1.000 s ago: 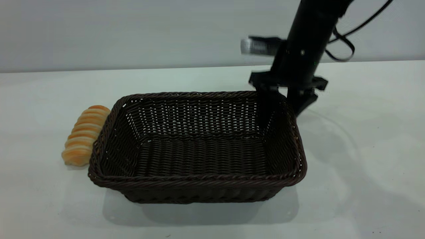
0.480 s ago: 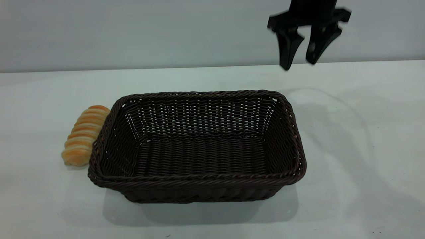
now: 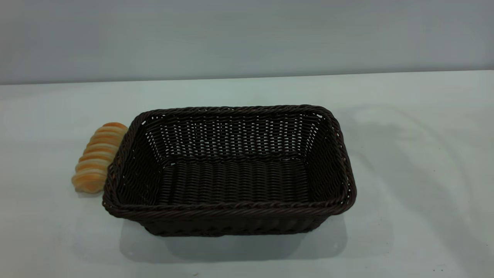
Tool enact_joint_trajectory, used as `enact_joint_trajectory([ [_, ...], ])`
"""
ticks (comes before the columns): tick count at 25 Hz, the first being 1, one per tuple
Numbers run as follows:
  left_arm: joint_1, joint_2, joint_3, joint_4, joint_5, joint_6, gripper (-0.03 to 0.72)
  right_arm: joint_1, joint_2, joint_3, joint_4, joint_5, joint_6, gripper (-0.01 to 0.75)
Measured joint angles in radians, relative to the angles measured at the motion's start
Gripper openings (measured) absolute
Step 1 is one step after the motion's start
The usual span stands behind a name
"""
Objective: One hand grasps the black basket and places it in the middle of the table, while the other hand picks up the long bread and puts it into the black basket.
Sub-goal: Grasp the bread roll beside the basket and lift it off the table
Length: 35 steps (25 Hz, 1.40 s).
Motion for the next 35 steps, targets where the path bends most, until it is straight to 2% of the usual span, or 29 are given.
enact_joint_trajectory([
  [8, 0.000, 0.254, 0.000, -0.005, -0.182, 0.069, 0.552, 0.000, -0.358, 0.369, 0.001, 0.009, 0.007, 0.568],
  [17, 0.000, 0.594, -0.109, -0.067, -0.298, 0.117, 0.486, 0.000, -0.656, 0.655, 0.025, 0.013, 0.020, 0.568],
  [24, 0.000, 0.875, -0.219, -0.092, -0.458, 0.242, 0.485, 0.000, -0.755, 0.749, 0.026, 0.013, 0.021, 0.568],
  [30, 0.000, 1.087, -0.282, -0.095, -0.610, 0.459, 0.485, 0.000, -0.766, 0.757, 0.026, 0.013, 0.021, 0.568],
  [35, 0.000, 1.217, -0.284, -0.095, -0.755, 0.496, 0.485, 0.000, -0.766, 0.757, 0.026, 0.013, 0.021, 0.568],
])
